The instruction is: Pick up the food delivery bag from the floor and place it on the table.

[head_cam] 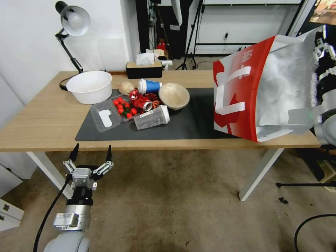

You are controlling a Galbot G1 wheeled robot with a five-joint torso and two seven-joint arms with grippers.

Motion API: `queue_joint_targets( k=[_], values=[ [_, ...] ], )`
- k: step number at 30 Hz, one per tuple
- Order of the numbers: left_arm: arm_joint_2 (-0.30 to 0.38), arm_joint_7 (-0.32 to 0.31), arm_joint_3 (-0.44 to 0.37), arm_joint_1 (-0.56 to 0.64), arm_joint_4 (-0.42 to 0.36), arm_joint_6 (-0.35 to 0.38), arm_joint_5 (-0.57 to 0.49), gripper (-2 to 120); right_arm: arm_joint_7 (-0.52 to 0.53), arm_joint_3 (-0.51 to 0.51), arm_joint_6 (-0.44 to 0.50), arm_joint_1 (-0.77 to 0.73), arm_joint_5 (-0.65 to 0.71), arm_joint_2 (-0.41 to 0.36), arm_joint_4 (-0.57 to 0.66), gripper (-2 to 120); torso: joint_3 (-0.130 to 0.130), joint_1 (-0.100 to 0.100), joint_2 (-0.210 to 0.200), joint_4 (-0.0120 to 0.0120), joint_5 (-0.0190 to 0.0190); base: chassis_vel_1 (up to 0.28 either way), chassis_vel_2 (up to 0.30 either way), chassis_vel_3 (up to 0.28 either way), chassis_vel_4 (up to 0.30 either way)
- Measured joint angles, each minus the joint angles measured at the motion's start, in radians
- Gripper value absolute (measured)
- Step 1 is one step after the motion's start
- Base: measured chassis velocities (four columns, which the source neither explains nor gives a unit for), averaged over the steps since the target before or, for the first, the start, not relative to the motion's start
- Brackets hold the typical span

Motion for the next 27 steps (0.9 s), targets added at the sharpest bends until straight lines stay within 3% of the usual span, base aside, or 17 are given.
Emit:
queue_joint_targets(
  k=[5,6,8,15,27],
  values=[
    [0.001,0.001,0.002,-0.004,0.005,0.0,0.0,100,0.037,-0.002,-0.004,0.012,-0.005,-0.001,-0.002,86,0.0,0.0,0.0,0.0001,0.0,0.0,0.0,0.0,0.0],
    [0.001,0.002,0.003,-0.006,0.009,0.0,0.0,100,0.055,-0.004,-0.007,0.017,-0.01,-0.005,-0.003,96,0.0,0.0,0.0,0.0001,-0.0001,0.0,0.0,0.0,0.0],
    [0.002,0.002,0.003,-0.007,0.011,0.0,0.0,100,0.067,-0.004,-0.011,0.019,-0.012,-0.007,-0.003,99,0.0,0.0,0.0,0.0001,-0.0001,0.0,0.0,0.0,0.0],
    [0.003,0.008,0.005,-0.012,0.014,-0.007,0.0,100,0.145,-0.042,-0.013,0.079,-0.049,-0.015,-0.034,100,0.0,0.0,0.0,0.0001,0.0,0.0,0.0,0.0,0.0],
    [-0.001,0.013,0.003,-0.01,0.016,-0.019,0.003,100,0.164,-0.119,-0.006,0.198,-0.066,-0.025,-0.096,100,0.0,0.0,0.0,0.0,-0.0001,0.0,0.0,0.0,0.0]
  ],
)
